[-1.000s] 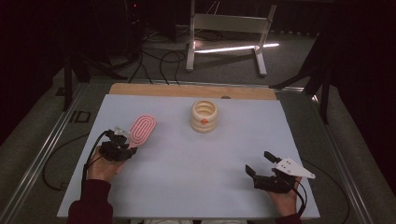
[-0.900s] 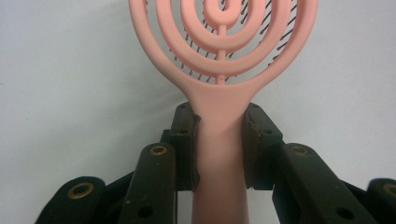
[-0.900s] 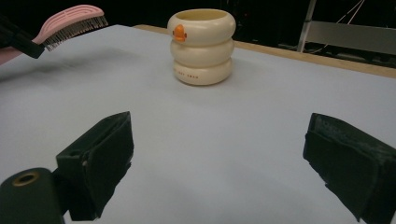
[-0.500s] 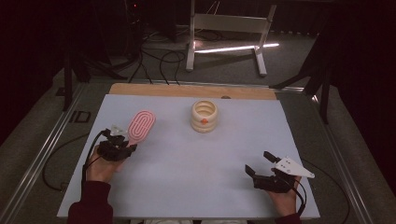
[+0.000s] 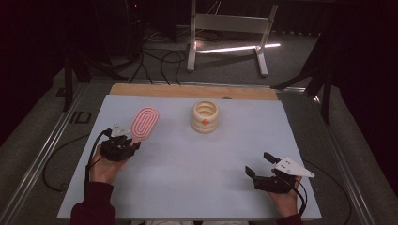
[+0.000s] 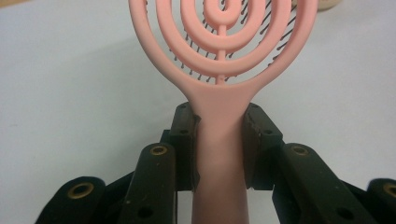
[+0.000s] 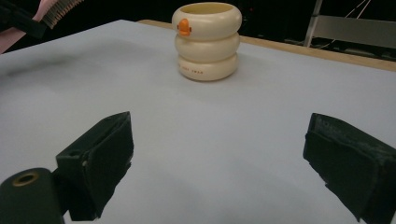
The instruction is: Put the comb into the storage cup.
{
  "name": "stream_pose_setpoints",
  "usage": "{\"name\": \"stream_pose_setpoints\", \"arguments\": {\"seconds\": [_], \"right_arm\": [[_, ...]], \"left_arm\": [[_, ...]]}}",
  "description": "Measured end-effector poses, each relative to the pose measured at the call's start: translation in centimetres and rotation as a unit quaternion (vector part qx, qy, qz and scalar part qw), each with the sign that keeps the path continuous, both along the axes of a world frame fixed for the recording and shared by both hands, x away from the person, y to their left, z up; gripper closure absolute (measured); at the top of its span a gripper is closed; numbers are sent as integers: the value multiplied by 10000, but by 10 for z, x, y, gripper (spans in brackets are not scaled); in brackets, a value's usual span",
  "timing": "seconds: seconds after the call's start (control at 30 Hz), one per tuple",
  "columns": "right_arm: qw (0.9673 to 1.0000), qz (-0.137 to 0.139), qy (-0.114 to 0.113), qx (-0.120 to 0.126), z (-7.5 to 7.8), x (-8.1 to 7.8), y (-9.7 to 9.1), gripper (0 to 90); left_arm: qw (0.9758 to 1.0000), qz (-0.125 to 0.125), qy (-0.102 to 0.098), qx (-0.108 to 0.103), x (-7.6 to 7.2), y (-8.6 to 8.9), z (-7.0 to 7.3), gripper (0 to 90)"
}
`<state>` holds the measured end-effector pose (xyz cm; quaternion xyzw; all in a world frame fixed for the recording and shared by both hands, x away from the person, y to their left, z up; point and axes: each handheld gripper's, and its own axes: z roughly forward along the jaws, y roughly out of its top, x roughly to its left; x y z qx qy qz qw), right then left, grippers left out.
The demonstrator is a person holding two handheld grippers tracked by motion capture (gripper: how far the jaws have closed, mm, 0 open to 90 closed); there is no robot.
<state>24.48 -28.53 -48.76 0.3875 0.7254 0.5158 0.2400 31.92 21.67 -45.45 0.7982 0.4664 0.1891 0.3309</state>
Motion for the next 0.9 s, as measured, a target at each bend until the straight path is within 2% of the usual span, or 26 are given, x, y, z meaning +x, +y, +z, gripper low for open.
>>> {"name": "stream_pose_setpoints", "arguments": {"seconds": [0.3, 0.43, 0.7, 0.9], "right_arm": [[9998, 48, 104, 166, 5, 5, -2, 79], [9992, 237, 236, 198, 10, 11, -4, 77], [9980, 361, 363, 361, 21, 21, -2, 77], [9983, 391, 333, 290, 30, 28, 7, 78]], "left_arm": [[9993, -66, -358, -97, -7, -7, 14, 702], [9986, -70, -506, -121, -10, -9, 18, 702], [9981, -150, -582, -153, -12, -15, 20, 702], [9974, -234, -654, -177, -13, -21, 20, 701]]}}
